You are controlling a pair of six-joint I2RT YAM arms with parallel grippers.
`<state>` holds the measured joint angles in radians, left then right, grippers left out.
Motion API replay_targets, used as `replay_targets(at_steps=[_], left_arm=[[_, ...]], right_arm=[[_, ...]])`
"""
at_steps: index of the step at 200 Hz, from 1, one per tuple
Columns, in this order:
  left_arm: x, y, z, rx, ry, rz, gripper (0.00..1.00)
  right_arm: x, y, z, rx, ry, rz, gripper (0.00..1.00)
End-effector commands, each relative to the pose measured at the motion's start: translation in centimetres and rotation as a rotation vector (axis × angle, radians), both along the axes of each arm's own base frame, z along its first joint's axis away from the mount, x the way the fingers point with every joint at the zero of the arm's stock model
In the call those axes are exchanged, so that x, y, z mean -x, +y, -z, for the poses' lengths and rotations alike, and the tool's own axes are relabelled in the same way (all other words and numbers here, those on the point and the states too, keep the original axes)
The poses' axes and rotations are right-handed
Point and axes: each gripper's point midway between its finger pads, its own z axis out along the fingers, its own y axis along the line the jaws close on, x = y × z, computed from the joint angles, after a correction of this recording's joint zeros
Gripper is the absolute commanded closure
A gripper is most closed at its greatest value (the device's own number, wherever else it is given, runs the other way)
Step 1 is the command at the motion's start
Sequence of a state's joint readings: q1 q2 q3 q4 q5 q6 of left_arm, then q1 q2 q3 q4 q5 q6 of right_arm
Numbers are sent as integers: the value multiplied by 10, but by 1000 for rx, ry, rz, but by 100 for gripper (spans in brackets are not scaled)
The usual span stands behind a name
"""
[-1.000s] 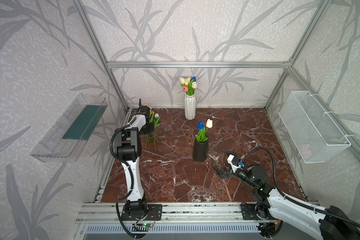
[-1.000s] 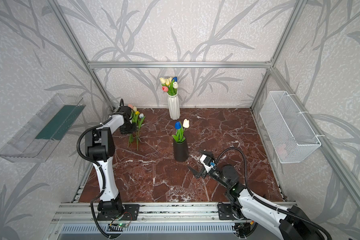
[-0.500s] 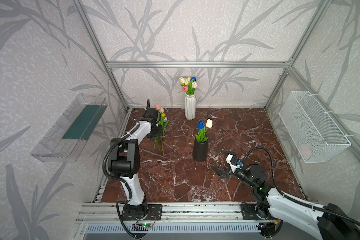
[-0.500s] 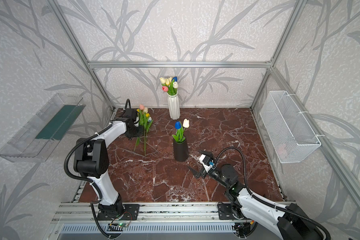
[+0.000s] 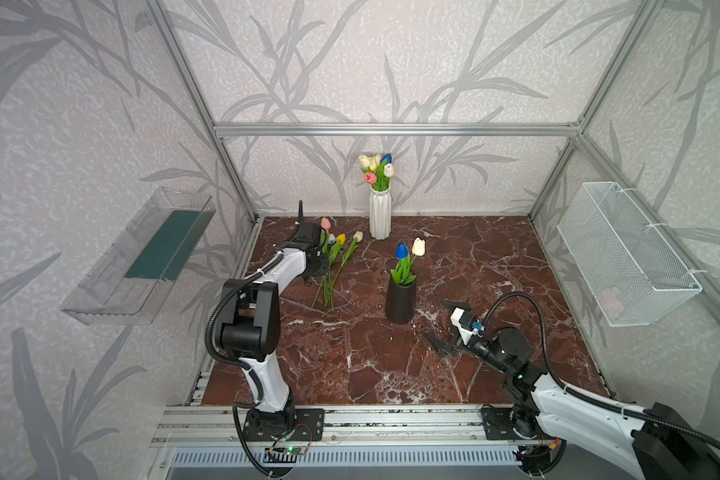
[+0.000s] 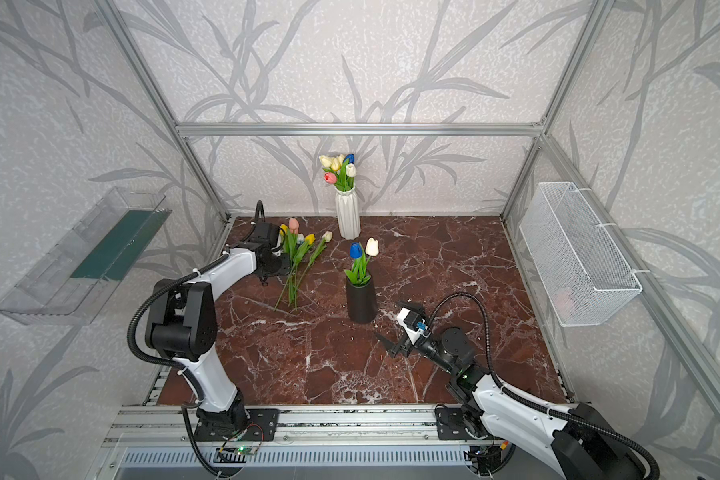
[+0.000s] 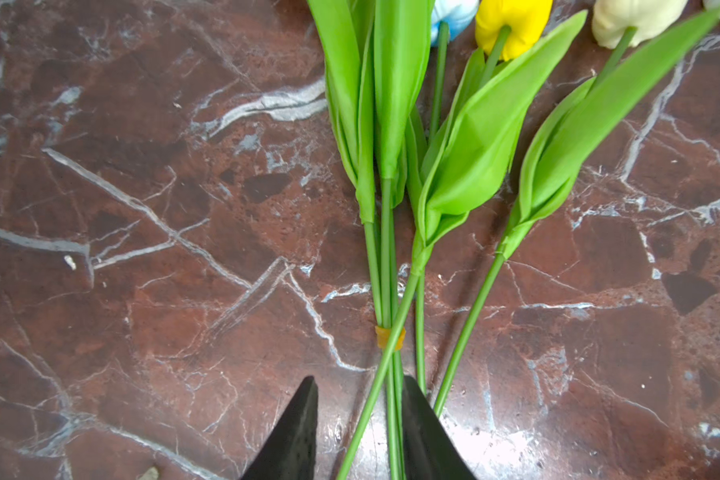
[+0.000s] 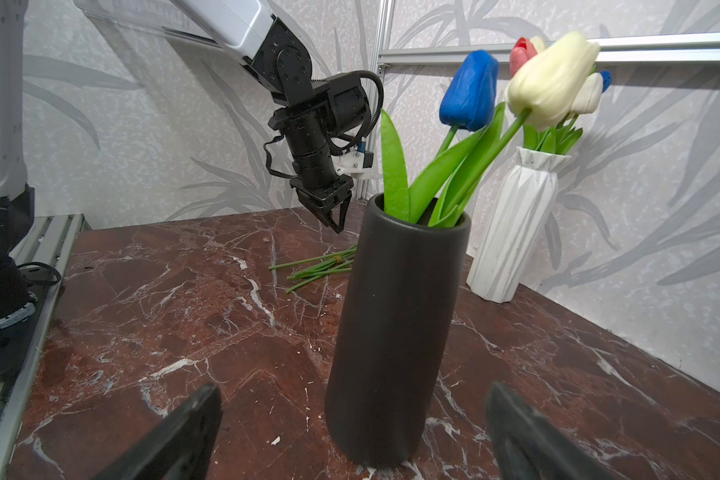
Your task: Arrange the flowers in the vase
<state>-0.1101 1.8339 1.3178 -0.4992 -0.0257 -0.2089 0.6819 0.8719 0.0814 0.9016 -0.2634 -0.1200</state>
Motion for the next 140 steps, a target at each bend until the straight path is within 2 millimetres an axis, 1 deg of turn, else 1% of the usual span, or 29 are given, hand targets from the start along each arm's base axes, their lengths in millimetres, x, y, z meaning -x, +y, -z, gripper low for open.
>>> replay_targets(at_steps=[1,13,31,42,53,56,78,94,118,140], left_arm=[[-8,-12,-9,8,12,69,63],[-10,-17,-3,10,30,82,62],[-12,-30,3,25,58,119,63],[-14,-31,8,6,67,126,60],[-18,-31,13,2,80,124,61],[-16,-32,16,5,96,130,61],[-22,-45,17,4,110,180,61],[-29,-37,21,-55,114,158,61],[-39,-24,24,-133,113,129,57],[-46,-11,27,-200,124,91,58]], right_arm=[[0,4,-20,-41,-43,-11,1],[0,4,-20,-42,-43,-12,1],[1,5,-22,-45,-44,-20,1],[0,5,-21,-42,-44,-17,1],[-1,4,-20,-38,-42,-10,1],[-1,4,-19,-37,-41,-9,1],[0,5,-21,-42,-43,-18,1],[1,5,-22,-43,-45,-21,1],[1,5,-21,-40,-46,-19,1],[2,3,-23,-37,-59,-15,1]])
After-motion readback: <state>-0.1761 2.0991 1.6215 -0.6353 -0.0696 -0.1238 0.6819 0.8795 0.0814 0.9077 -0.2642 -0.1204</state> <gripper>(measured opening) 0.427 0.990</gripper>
